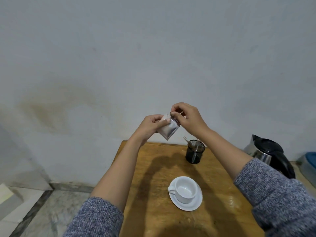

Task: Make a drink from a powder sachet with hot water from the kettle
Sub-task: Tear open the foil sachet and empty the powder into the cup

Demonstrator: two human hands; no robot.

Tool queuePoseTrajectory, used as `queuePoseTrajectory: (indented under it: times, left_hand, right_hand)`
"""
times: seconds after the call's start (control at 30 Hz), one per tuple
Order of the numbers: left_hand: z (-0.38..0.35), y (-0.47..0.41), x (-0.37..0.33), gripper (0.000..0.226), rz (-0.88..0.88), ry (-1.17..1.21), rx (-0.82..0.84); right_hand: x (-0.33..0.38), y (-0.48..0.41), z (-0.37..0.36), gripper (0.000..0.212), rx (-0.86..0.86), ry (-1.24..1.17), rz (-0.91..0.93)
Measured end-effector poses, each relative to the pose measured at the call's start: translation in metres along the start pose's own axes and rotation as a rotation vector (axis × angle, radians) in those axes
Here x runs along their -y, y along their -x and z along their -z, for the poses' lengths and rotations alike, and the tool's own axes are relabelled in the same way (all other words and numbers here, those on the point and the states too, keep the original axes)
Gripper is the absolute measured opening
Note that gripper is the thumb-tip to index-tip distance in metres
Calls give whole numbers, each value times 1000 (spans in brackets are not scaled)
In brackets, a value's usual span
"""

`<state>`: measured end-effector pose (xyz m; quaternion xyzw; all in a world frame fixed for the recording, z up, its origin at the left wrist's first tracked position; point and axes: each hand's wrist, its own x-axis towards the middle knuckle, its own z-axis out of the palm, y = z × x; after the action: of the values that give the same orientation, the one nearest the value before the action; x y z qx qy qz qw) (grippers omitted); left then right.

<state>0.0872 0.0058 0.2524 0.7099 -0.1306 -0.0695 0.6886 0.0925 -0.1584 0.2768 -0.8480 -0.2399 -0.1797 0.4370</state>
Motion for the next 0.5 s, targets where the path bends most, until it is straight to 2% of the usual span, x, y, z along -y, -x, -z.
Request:
queuePoseTrajectory:
  times: [0.17,0.33,0.5]
  left_hand:
    - [-2,0,2,14,-30,-71,-33]
    - [-5,-5,7,14,-105,-194,-193]
    - [-5,-7,15,16,-91,-195,-247]
  right_hand:
    - [4,2,2,15,36,-9,-11]
    - [2,5,5,9,177,101,41]
    - [3,9,6,20,250,143,83]
